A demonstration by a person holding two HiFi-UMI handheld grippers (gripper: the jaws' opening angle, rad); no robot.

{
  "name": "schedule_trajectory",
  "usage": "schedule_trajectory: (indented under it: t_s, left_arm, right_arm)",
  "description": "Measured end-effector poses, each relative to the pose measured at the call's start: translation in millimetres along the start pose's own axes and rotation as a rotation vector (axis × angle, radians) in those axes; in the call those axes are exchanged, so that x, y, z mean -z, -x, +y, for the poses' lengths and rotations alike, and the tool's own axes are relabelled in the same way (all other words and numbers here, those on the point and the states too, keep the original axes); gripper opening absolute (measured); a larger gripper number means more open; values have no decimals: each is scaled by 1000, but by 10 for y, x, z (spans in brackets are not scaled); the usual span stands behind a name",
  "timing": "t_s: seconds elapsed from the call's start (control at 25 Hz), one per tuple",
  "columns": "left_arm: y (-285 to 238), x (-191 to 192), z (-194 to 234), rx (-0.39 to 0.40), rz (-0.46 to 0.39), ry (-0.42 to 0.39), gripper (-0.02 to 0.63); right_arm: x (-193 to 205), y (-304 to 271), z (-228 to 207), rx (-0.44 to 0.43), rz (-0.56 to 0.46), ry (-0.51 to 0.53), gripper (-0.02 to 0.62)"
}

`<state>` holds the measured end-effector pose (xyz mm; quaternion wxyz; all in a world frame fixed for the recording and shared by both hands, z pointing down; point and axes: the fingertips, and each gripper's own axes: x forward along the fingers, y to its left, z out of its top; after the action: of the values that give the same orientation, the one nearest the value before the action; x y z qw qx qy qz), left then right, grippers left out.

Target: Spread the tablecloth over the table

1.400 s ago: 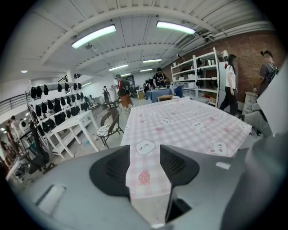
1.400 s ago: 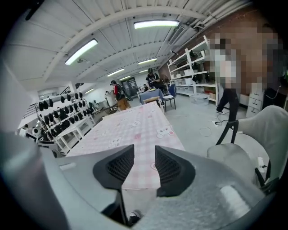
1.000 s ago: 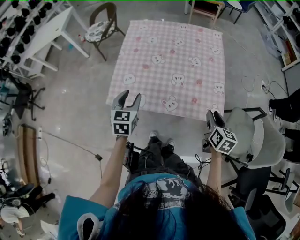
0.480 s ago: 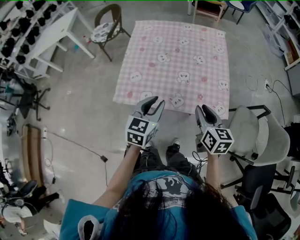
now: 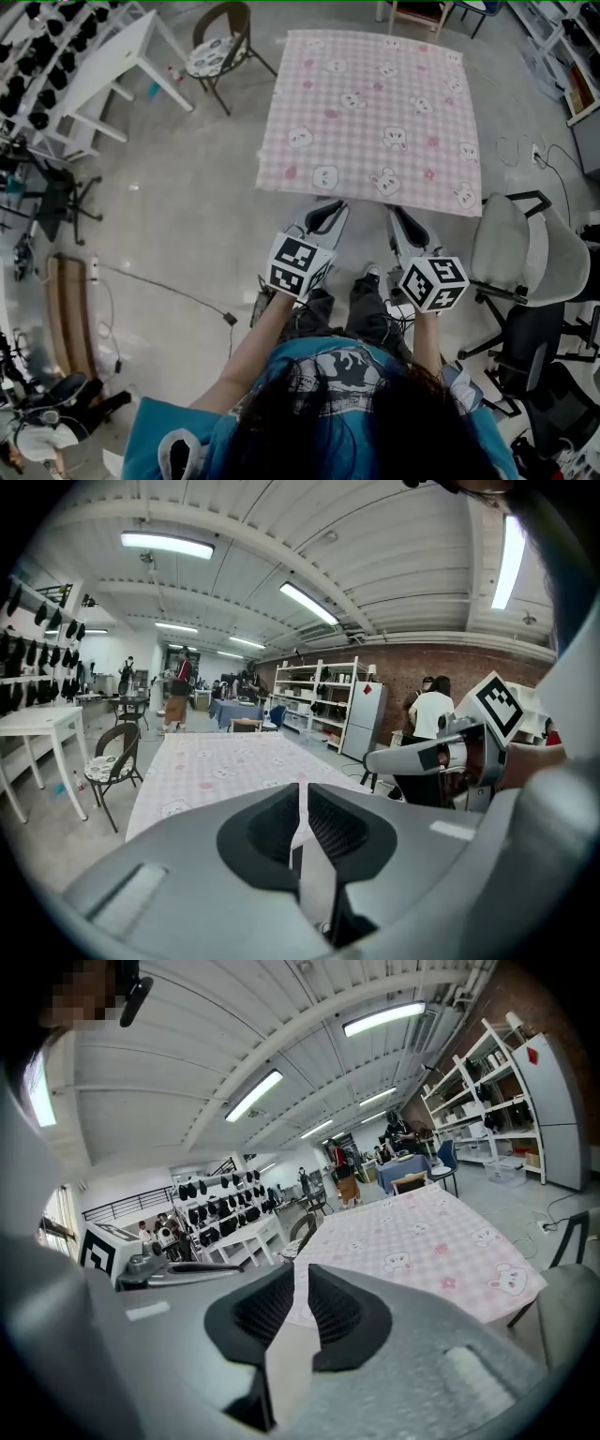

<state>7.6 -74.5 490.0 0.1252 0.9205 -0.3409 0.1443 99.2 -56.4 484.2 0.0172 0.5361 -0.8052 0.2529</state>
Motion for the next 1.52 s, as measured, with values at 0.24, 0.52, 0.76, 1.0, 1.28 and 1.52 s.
schedule_trajectory:
  t_s: [0.24,0.52,0.76,1.0,1.28,1.52]
  left_arm:
    - [387,183,-32,48,5,18,20]
    - [567,318,-177,89,0,18,15]
    - [648,420,-318,107,-1,27,15]
    - [703,402,-387,102,-17,25,15]
    - [720,375,-407,98,-24,10,15]
    - [670,375,-437,91,-21,8,15]
  right_arm:
    - [244,74,480,-1,4,9,34]
    - [431,167,776,-4,10,23,3]
    - [528,258,881,-18,12,38,2]
    - [543,295,962,-37,7,53,2]
    - [556,307,971,-41,4,66,2]
    - [543,309,902,-39,7,73,2]
